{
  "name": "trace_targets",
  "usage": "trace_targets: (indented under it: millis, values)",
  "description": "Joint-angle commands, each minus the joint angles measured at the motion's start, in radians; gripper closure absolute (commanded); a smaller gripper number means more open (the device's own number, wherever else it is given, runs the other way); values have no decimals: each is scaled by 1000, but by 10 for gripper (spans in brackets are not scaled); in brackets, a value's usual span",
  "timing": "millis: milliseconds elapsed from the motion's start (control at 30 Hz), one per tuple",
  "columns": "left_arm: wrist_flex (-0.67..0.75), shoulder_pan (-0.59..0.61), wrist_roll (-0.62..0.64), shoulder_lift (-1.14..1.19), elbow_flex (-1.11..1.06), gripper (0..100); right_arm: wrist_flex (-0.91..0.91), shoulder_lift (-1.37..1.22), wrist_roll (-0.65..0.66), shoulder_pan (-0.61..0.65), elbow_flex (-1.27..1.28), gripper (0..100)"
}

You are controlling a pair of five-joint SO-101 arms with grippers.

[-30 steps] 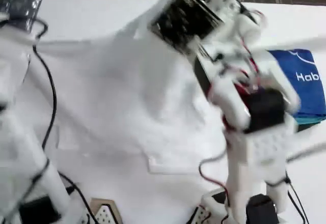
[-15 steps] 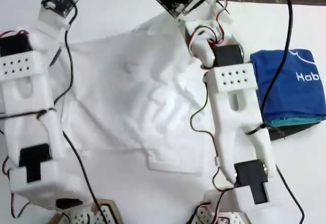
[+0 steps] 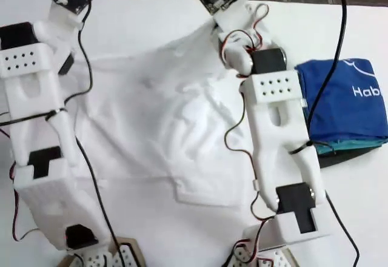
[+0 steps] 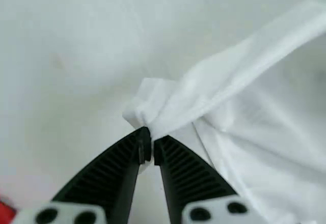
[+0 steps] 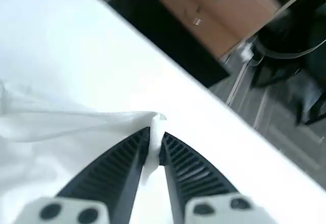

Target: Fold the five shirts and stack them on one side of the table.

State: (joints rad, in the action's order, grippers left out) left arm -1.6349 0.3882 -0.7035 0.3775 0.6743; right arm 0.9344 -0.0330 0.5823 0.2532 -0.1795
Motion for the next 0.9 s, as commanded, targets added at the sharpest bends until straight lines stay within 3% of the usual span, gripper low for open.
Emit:
trace_targets:
  millis: [0, 267, 567, 867]
  values:
    - [-123, 9, -43, -8, 59, 976, 143, 65, -9, 16, -46, 976]
    - [-153, 71, -54, -15, 7, 976, 392, 117, -8, 19, -44, 976]
    - [-152, 80, -118, -304, -381, 976, 576, 213, -9, 93, -41, 976]
    - [-133, 80, -192, -535, -754, 976, 542, 375, -9, 91, 288, 976]
